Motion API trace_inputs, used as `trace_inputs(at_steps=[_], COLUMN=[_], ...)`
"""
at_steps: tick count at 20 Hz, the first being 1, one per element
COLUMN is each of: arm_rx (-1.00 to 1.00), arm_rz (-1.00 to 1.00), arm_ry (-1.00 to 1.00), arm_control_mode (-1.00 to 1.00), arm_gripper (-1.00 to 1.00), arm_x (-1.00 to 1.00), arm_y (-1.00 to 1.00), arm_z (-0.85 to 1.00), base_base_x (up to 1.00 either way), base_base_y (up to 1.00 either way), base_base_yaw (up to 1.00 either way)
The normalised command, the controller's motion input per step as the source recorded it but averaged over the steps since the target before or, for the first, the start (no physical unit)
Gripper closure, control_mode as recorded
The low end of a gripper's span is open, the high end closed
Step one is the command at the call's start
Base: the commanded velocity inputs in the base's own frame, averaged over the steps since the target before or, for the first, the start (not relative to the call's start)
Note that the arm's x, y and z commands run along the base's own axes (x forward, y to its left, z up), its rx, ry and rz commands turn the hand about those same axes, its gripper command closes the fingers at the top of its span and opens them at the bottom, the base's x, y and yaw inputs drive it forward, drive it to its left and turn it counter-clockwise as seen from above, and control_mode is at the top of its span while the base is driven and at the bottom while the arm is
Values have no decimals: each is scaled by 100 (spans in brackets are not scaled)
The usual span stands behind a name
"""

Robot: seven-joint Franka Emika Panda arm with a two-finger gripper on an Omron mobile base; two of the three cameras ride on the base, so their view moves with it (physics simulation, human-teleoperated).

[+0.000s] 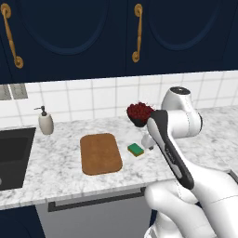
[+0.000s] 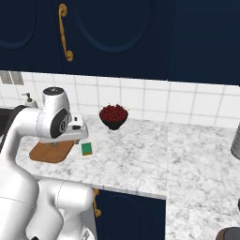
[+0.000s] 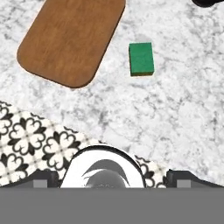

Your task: Pick up the sponge from the counter and clean the cutting board by briefly scrubbing or pressing down on the cutting board. Once finished, release the sponge.

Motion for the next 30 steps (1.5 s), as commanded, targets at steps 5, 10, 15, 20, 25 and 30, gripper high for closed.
trace_inputs(at_steps=[5, 10, 15, 20, 25, 30], arm_rx=[-1, 0, -1, -2, -1, -2], arm_rz=[9, 3, 0, 0, -1, 0], arm_ry=[7, 3, 0, 0, 3, 0], arm_control_mode=[-100, -100, -100, -100, -100, -100], arm_gripper=[-100, -100, -100, -100, -100, -100], arm_x=[46, 46, 34, 39, 65, 54], arm_y=[19, 1, 1, 2, 0, 7], arm_z=[-44, -39, -29, -19, -26, -30], base_base_x=[0, 0, 0, 0, 0, 0], base_base_y=[0, 0, 0, 0, 0, 0], base_base_yaw=[0, 0, 0, 0, 0, 0])
